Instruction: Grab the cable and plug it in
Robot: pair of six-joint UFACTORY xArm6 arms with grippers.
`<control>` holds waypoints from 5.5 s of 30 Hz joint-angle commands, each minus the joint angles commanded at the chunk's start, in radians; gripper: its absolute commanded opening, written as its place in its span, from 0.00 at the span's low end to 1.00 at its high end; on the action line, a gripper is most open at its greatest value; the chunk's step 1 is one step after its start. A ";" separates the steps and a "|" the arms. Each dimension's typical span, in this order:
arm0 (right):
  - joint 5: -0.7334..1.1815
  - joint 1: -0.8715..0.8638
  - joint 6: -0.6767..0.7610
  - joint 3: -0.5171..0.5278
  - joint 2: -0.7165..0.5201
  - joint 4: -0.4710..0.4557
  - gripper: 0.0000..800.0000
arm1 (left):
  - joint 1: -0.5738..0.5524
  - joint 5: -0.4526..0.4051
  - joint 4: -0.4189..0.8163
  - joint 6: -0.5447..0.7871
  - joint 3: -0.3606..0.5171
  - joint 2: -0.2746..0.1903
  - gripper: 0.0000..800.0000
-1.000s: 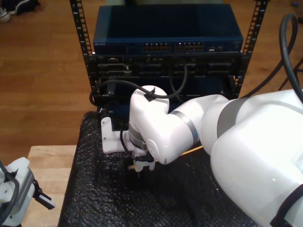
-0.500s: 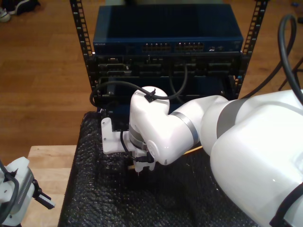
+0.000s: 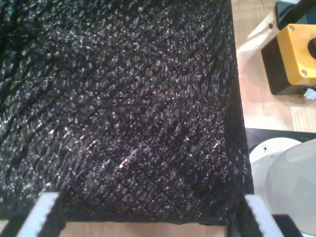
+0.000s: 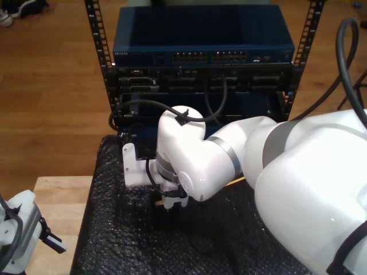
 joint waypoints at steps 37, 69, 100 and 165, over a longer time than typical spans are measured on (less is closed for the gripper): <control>0.133 -0.072 -0.014 0.000 -0.126 0.009 0.01 | -0.002 0.057 -0.003 -0.003 -0.038 0.000 1.00; 0.384 -0.359 -0.367 0.230 -0.534 0.407 0.01 | -0.365 0.104 -0.419 -0.195 -0.095 0.081 1.00; 0.621 -0.517 -0.500 0.269 -0.669 0.718 0.01 | -0.635 -0.176 -0.548 -0.288 -0.206 0.167 1.00; 0.540 -0.473 -0.488 0.238 -0.652 0.818 0.01 | -0.664 -0.193 -0.658 -0.290 -0.236 0.175 0.79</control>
